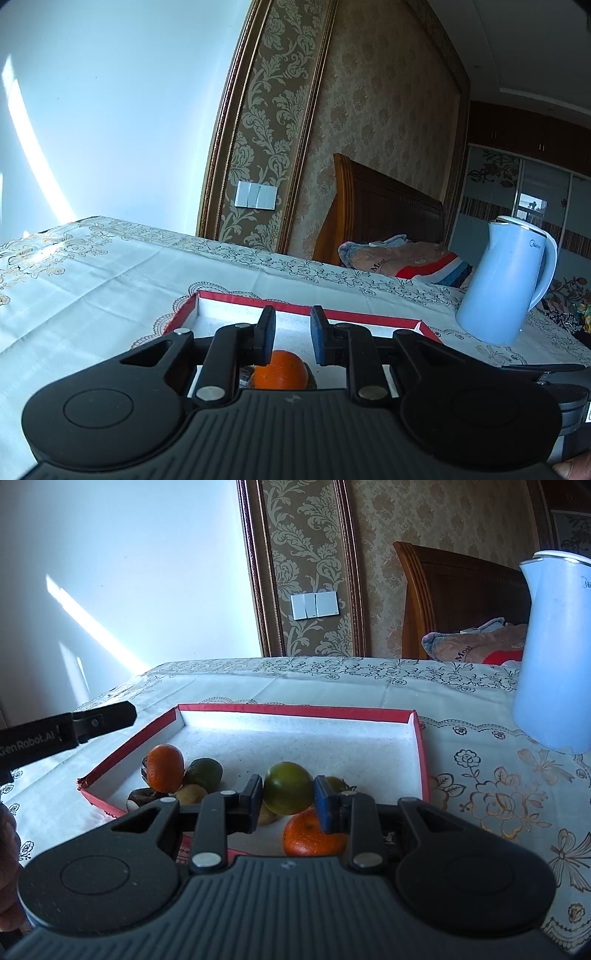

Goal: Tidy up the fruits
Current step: 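Open the left tool to drop the tangerine in the tray while the right releases the citrus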

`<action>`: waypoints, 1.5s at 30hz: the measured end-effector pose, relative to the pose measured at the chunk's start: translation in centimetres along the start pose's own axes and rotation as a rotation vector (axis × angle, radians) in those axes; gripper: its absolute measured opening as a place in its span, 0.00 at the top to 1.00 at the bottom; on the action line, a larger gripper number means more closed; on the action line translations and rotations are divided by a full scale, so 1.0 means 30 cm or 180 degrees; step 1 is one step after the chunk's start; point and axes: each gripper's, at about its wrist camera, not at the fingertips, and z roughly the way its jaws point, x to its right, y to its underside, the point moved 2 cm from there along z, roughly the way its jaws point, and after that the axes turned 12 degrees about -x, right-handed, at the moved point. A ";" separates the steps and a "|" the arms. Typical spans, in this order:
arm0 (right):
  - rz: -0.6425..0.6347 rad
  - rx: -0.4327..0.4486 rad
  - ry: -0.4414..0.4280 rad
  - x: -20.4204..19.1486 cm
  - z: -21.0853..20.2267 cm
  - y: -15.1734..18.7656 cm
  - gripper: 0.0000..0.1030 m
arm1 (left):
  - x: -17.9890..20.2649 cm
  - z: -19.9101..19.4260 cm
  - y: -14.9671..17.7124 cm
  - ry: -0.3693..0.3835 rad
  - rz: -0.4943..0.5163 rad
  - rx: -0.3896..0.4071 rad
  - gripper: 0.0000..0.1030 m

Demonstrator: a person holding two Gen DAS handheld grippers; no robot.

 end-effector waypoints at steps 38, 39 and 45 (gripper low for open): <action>-0.0507 -0.0113 -0.0077 -0.164 0.089 0.049 0.71 | 0.018 0.062 0.075 -0.0831 0.0203 -0.0234 0.80; -0.0502 -0.0114 -0.0064 -0.163 0.090 0.049 0.70 | 0.019 0.060 0.075 -0.0832 0.0196 -0.0233 0.80; -0.0370 -0.0119 -0.0007 -0.146 0.091 0.047 0.55 | 0.036 0.053 0.085 -0.0876 0.0183 -0.0263 0.80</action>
